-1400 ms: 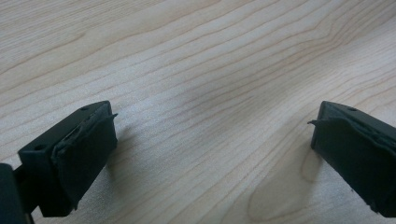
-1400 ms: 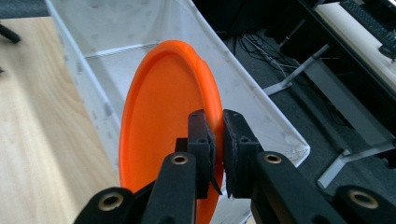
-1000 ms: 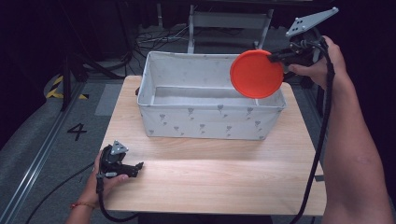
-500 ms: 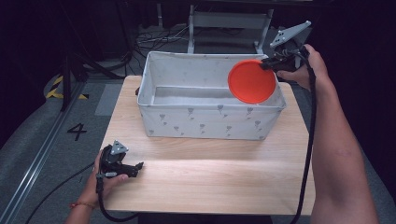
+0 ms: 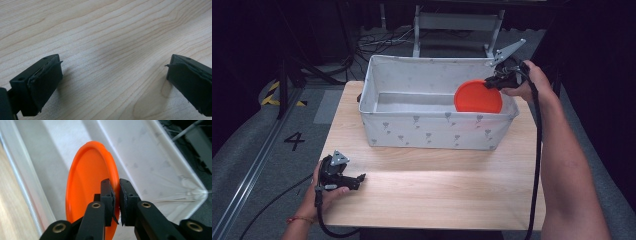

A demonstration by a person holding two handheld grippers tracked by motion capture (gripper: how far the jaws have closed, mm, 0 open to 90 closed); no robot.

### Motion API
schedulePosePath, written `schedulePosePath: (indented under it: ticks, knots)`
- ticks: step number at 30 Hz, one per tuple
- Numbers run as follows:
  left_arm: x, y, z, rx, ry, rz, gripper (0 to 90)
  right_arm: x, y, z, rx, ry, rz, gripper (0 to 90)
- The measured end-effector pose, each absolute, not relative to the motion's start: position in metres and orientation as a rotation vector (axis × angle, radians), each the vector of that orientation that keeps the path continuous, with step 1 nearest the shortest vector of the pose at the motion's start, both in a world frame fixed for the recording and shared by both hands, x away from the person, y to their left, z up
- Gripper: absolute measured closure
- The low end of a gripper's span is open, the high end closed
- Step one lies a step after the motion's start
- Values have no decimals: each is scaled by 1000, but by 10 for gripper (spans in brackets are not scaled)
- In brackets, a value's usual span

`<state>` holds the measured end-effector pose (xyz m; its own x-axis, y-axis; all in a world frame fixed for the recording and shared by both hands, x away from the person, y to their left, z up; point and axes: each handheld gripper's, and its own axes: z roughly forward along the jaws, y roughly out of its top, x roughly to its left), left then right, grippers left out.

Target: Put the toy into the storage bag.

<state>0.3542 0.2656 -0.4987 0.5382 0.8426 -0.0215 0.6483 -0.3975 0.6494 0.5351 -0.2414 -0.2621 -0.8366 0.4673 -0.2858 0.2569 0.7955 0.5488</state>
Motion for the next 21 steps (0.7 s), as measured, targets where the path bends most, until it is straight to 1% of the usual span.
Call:
schedulePosePath:
  ticks: [12, 21]
  knots:
    - [354, 266, -499, 2170, 1200, 417, 5, 536, -234, -285, 460, 2728, 561, 829]
    - [354, 266, -499, 2170, 1200, 416, 5, 536, -234, -286, 410, 2805, 453, 828]
